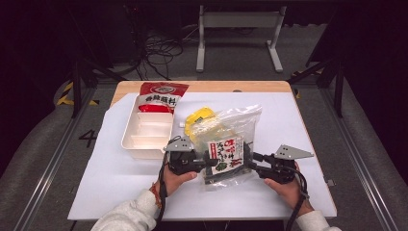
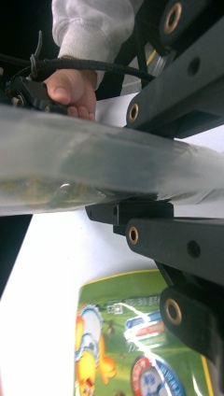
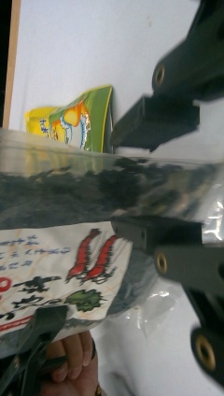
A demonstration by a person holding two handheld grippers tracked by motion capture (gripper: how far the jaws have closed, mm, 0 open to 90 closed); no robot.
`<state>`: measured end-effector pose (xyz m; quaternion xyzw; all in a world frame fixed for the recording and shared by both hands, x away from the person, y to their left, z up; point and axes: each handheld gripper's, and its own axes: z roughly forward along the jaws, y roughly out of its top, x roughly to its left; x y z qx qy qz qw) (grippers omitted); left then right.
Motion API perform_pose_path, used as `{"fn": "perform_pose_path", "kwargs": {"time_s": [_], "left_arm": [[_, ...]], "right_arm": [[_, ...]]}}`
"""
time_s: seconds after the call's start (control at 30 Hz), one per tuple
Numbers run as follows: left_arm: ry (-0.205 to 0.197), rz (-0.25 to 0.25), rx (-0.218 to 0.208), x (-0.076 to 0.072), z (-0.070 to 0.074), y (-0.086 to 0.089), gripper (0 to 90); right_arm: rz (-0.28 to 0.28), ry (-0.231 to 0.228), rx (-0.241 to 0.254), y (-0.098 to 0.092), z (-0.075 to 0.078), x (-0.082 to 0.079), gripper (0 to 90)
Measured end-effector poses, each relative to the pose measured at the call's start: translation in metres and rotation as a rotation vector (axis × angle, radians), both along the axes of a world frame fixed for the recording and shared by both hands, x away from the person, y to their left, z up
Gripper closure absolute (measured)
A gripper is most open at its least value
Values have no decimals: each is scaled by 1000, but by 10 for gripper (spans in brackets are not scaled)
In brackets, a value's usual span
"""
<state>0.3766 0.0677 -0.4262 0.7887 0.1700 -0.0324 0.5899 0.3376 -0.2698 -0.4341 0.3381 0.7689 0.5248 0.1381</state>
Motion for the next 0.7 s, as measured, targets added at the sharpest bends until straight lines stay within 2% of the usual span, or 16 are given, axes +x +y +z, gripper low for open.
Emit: {"fn": "perform_pose_path", "kwargs": {"time_s": [0.1, 0.23, 0.3, 0.47, 0.57, 0.6, 0.7], "left_arm": [[-33, 18, -2, 0, 7, 7, 750], [-68, 52, -6, 0, 16, 18, 750], [-78, 65, -12, 0, 20, 23, 751], [-130, 100, 8, -2, 31, 36, 751], [-139, 121, -5, -2, 35, 42, 751], [-145, 125, -8, -2, 37, 45, 751], [-155, 154, -16, -3, 42, 53, 752]], "right_arm": [[-10, -1, -19, -2, 2, -3, 420], [-19, 3, -50, -4, 4, -7, 367], [-19, 5, -62, -5, 5, -9, 356], [-23, -4, -129, -4, 5, -17, 329], [-19, 1, -135, -4, 5, -21, 326], [-21, 3, -173, -4, 3, -24, 321], [-14, 5, -204, -3, 1, -27, 316]]}}
